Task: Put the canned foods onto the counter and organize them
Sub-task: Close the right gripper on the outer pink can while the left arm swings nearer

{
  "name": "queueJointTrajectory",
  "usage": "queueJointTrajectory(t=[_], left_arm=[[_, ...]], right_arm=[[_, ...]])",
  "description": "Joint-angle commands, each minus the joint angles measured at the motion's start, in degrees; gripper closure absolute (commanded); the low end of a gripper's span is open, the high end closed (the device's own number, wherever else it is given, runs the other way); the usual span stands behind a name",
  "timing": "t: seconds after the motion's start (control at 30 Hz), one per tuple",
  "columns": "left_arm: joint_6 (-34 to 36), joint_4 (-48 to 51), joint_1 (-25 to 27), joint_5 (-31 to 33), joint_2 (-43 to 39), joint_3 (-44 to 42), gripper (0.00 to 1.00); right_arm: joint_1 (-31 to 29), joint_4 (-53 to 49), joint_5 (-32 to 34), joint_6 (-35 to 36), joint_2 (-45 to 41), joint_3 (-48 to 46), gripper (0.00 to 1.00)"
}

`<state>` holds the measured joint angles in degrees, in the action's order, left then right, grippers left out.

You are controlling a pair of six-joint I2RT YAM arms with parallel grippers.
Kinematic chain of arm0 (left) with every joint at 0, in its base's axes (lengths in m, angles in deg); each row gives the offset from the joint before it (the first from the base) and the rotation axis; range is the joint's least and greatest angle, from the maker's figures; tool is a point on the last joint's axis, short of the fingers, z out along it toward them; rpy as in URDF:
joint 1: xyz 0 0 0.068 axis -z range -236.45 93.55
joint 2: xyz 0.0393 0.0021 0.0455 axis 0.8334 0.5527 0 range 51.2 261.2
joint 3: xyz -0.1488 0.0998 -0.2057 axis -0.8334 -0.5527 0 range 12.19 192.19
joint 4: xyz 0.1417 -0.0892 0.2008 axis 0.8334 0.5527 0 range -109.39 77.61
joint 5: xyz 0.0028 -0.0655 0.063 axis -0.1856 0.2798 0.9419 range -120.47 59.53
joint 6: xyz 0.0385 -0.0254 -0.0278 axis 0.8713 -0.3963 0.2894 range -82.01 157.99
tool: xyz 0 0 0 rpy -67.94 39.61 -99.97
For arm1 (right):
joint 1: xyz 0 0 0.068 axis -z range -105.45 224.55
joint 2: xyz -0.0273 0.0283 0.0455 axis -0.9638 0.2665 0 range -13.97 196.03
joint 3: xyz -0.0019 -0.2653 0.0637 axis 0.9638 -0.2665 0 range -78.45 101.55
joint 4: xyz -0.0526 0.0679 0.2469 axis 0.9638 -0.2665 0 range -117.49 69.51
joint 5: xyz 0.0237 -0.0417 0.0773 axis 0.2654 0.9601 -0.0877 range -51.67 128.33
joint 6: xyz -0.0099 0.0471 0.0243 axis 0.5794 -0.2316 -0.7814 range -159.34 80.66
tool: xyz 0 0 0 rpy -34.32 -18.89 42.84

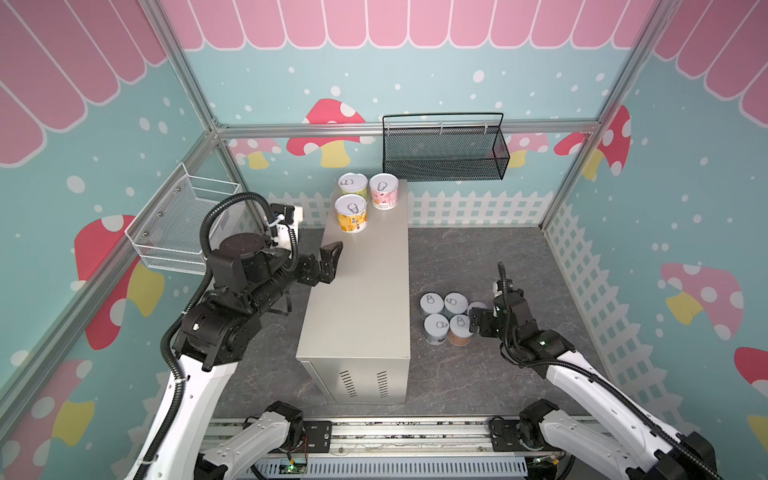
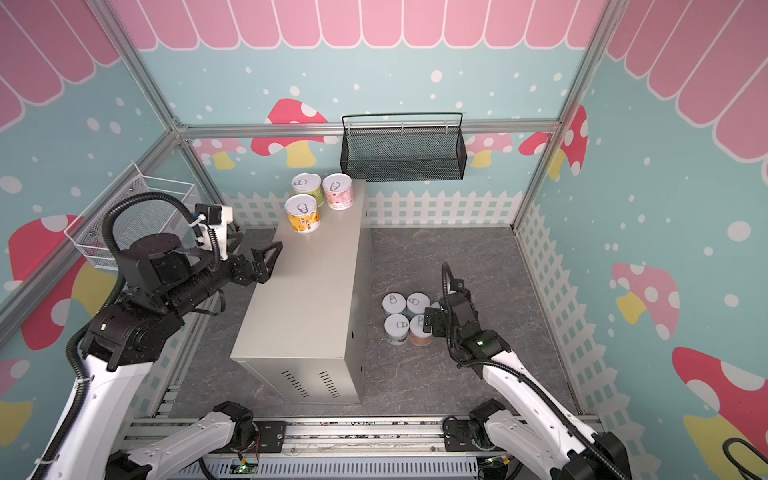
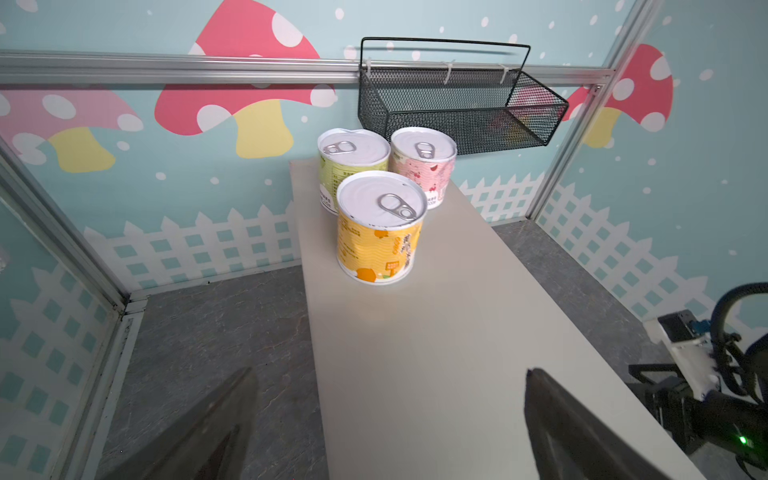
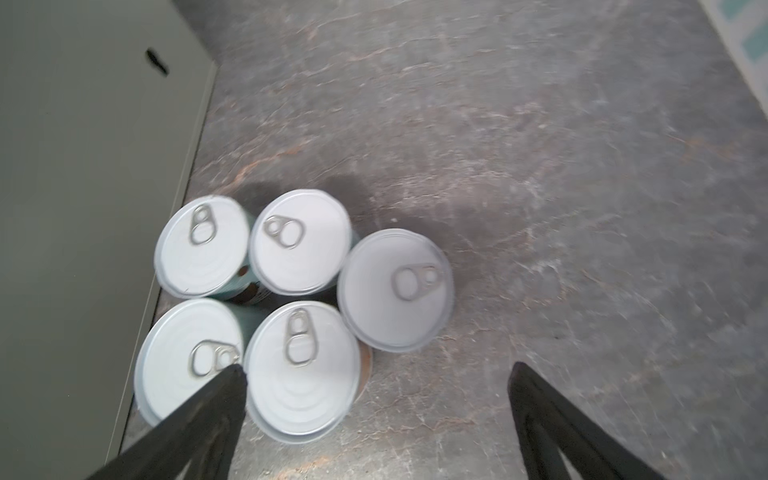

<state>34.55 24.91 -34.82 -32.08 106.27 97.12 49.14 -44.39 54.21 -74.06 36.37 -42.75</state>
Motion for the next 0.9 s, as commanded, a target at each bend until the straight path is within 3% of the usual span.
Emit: queueJointTrajectory(t=[0.0, 0.13, 0.3, 0.4, 0.57, 0.7, 0.87], left_arm=[[0.5, 4.5, 4.6, 1.9, -2.4, -2.1, 0.0], [-0.6, 6.4, 10.3, 4.4, -4.6, -3.7, 0.0], [-4.2, 5.9, 16.3, 5.4, -6.6, -6.8, 0.0], [-5.2, 5.0, 20.4, 7.3, -7.3, -7.5, 0.0], [-5.3, 5.0, 24.1, 9.2, -7.0, -7.5, 0.0], [-5.4, 4.5, 24.2, 8.9, -6.6, -7.8, 0.0], [-6.0, 3.9, 24.8, 7.4, -5.9, -7.1, 0.0]], right_arm=[[0.9, -2.3, 4.0, -7.3, -3.7, -1.9, 0.01], [1.3, -5.8, 7.9, -11.7, -4.9, -3.0, 0.0], [1.5, -6.4, 6.8, -15.1, -5.1, -5.8, 0.0], [1.7, -8.7, 8.3, -21.9, -6.3, -8.4, 0.01], [1.9, -6.7, 7.7, -23.9, -6.6, -12.1, 0.01], [2.2, -0.7, 6.6, -20.1, -4.4, -14.8, 0.01], [2.5, 11.8, 0.5, -8.7, 0.8, -15.6, 0.0]])
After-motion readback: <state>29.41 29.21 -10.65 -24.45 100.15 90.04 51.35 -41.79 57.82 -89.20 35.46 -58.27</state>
